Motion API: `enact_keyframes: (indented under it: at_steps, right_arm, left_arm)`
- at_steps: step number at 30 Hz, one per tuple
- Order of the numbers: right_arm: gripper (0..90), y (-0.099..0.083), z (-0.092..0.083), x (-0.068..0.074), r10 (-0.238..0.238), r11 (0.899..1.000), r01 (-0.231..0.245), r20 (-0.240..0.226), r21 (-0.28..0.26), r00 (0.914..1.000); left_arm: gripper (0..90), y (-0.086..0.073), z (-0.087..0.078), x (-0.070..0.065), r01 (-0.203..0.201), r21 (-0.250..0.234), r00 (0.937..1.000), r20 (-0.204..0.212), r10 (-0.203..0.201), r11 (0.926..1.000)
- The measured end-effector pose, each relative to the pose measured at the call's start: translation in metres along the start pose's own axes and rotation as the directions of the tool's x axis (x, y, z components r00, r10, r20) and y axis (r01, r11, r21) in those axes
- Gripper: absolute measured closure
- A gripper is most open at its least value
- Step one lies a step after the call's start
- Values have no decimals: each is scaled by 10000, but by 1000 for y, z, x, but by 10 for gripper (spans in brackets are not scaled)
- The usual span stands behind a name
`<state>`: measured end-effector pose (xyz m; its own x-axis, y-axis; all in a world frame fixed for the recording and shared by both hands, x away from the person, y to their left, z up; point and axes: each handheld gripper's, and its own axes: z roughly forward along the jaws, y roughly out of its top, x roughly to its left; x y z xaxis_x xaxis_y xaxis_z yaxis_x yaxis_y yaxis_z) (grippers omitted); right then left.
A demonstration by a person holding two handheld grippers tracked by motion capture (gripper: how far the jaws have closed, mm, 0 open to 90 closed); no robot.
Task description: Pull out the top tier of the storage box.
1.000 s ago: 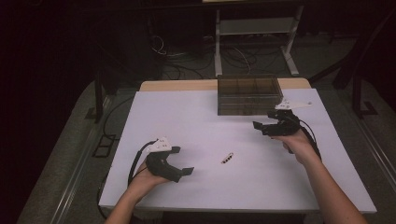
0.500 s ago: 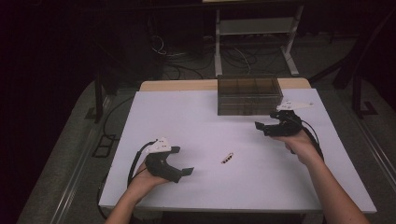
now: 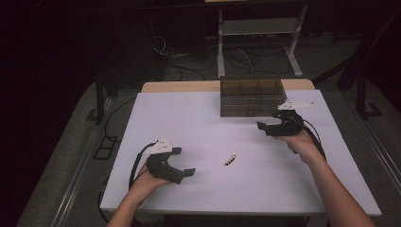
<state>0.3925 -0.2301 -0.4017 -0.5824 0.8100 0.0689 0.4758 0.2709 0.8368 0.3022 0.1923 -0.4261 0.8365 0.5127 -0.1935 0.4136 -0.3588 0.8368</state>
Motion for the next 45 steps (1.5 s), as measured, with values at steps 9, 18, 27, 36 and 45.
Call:
enact_keyframes:
  at_steps: [9,18,27,36,45]
  right_arm:
    - [193,3,4,-2,34,10000,-34,-37,-33,10000]
    - [193,2,5,-1,54,10000,-54,-75,-43,10000]
    - [193,3,5,1,89,10000,-89,-30,-35,10000]
    - [193,4,8,-1,150,9999,-150,-58,-10,9999]
    - [193,7,15,-5,149,9999,-149,69,43,9999]
  left_arm:
    - [0,1,1,0,-18,-5,10000,11,18,10000]
    - [0,0,4,-3,-162,172,9998,122,160,9997]
    - [0,1,2,-3,-144,79,9998,128,143,9999]
    - [0,1,1,-2,-123,39,9999,85,123,9999]
    - [0,1,0,-3,-113,10,9998,132,113,9999]
